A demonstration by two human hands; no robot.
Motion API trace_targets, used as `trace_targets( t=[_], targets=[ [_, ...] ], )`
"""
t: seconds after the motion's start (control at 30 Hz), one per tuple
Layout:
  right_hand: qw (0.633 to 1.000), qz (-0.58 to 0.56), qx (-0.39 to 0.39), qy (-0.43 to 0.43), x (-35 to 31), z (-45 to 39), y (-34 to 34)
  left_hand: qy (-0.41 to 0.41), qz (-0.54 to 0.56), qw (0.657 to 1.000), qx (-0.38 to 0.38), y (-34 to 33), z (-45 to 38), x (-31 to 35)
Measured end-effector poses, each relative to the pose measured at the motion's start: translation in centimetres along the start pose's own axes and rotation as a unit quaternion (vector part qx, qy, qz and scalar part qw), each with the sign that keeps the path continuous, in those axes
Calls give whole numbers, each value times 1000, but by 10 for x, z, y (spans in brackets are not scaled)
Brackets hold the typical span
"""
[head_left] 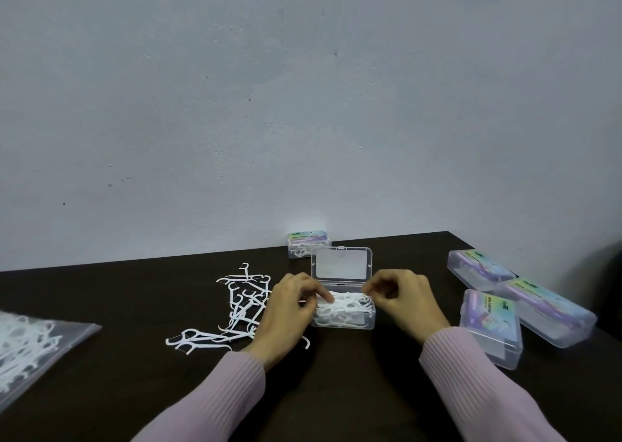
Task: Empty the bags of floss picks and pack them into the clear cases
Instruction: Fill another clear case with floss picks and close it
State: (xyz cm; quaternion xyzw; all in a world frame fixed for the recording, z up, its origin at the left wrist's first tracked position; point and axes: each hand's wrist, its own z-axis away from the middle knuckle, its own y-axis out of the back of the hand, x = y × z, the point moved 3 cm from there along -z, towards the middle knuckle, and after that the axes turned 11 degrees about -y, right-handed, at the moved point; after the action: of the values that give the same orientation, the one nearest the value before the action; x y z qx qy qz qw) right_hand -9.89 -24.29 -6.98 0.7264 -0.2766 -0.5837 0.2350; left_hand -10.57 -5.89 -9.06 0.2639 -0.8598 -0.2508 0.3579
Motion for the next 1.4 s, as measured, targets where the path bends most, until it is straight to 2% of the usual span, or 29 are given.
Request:
trace_targets(
  t=[0.23,0.4,0.6,0.73,0.93,1.0,1.1,1.17,1.3,1.4],
  targets=[
    [999,-38,-33,-15,-4,2,-5,3,-5,1000,-3,-1,1,0],
    [999,-16,5,-29,-2,1,2,4,-2,1000,-4,0,1,-1],
    [993,-13,-87,-74,0,0,1,1,-2,1000,0,0,2,0],
    [990,-50,-88,-95,1,0,-3,6,0,1000,-2,0,1,1],
    [995,-43,-62,-69,2,0,0,-8,6,1000,-5,1,2,2],
    [994,-31,-93,-50,1,0,3,-4,26,1000,-11,2,2,3],
    [989,46,-134,-35,0,2,-3,-3,28,999,-36,1,3,6],
    [991,61,-113,-33,0,0,-5,-8,34,998,-49,0,5,7],
    [998,51,-24,12,-3,1,2,-8,69,996,-58,-2,4,7],
    [995,80,-34,39,-6,3,-1,5,108,993,-52,-3,3,6]
  ],
)
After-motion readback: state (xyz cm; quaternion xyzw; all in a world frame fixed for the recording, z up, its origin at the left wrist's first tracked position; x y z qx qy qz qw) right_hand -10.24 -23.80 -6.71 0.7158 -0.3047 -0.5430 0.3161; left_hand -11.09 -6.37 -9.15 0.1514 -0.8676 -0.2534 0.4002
